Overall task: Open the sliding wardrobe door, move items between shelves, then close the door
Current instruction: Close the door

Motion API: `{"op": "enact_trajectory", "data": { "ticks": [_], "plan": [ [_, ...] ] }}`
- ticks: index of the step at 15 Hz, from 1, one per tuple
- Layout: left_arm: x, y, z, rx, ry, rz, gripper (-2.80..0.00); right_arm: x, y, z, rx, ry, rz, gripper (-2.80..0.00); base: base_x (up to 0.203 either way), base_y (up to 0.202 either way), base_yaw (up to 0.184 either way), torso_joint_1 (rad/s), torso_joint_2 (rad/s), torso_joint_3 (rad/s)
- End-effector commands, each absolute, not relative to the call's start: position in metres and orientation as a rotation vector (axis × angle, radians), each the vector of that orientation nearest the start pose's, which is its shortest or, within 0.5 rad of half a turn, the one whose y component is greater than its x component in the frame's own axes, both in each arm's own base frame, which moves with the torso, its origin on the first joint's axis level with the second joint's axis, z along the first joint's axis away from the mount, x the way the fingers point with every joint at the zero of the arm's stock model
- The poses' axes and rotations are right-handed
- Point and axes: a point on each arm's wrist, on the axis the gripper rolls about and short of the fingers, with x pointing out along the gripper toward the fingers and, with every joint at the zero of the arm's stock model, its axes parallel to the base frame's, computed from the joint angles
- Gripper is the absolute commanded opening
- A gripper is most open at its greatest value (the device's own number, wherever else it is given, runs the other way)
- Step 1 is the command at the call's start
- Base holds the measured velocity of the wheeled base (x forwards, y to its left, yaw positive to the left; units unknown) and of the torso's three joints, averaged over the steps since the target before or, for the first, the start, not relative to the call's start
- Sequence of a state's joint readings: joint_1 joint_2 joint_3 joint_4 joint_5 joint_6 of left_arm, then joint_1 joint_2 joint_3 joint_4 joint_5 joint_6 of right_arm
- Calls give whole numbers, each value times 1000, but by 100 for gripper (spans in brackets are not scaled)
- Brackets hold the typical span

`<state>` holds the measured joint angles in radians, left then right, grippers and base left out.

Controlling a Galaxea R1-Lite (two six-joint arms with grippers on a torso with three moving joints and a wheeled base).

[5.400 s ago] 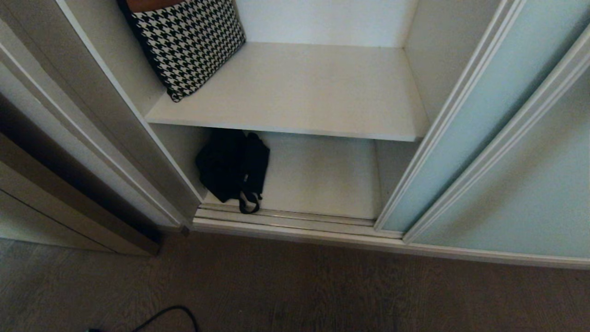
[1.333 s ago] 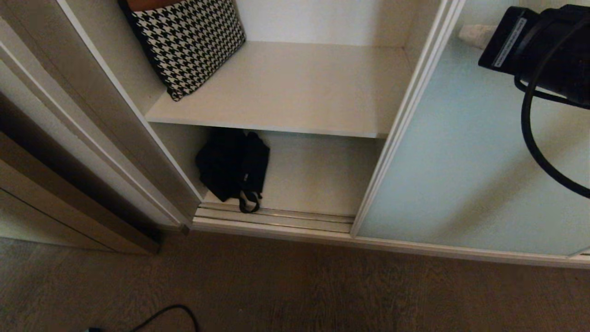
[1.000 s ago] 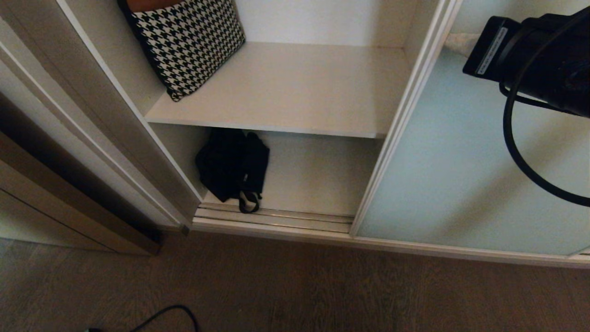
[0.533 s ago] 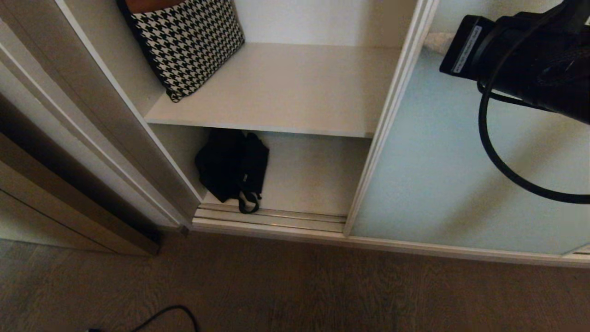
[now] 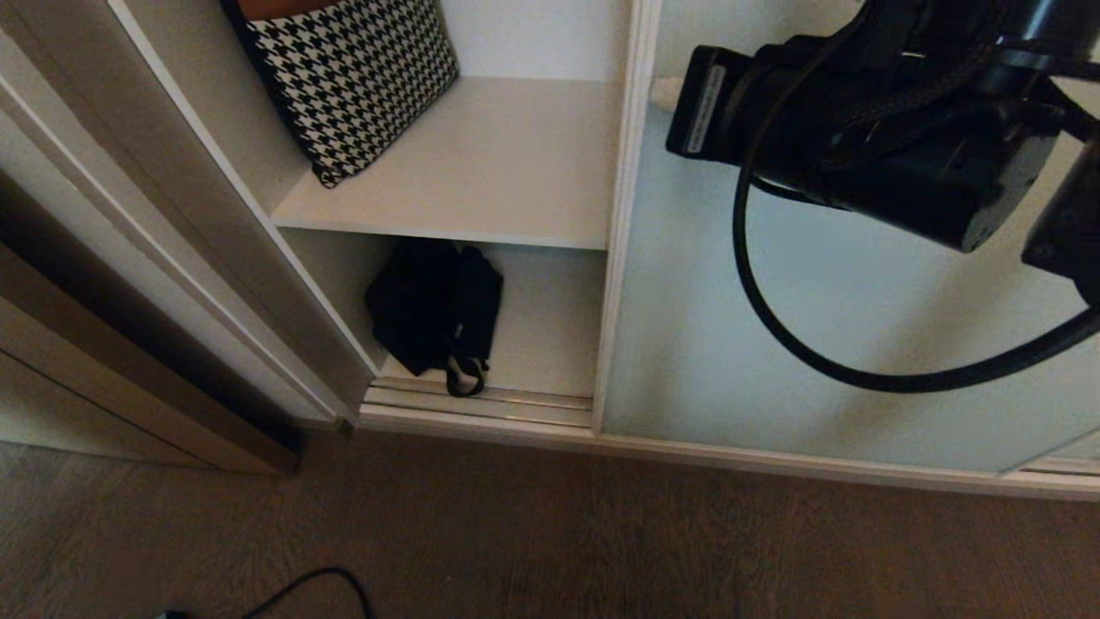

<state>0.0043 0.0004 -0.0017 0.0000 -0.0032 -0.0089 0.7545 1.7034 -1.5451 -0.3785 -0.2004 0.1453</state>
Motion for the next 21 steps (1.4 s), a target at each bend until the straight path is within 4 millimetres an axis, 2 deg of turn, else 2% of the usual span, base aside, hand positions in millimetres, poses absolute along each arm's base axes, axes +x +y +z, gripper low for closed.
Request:
{"op": "enact_trajectory", "data": {
  "ticks": [1, 4, 7, 10, 13, 17, 21],
  "plan": [
    [-23, 0, 76, -9, -1, 2, -280, 225, 236, 365, 248, -149, 633, -280, 0, 0, 0, 0, 0, 0],
    [-23, 0, 76, -9, 0, 2, -280, 195, 231, 380, 267, -177, 698, -280, 0, 0, 0, 0, 0, 0],
    [-23, 0, 76, -9, -2, 2, -280, 178, 218, 384, 262, -164, 720, -280, 0, 0, 0, 0, 0, 0],
    [-23, 0, 76, -9, -2, 2, -280, 156, 190, 396, 286, -203, 718, -280, 0, 0, 0, 0, 0, 0],
    [-23, 0, 76, -9, 0, 2, -280, 136, 154, 402, 308, -246, 670, -280, 0, 0, 0, 0, 0, 0],
    [-23, 0, 76, -9, -1, 2, -280, 134, 95, 415, 311, -345, 426, -280, 0, 0, 0, 0, 0, 0],
    [-23, 0, 76, -9, -2, 2, -280, 136, 27, 424, 249, -455, 21, -280, 0, 0, 0, 0, 0, 0]
  ]
}}
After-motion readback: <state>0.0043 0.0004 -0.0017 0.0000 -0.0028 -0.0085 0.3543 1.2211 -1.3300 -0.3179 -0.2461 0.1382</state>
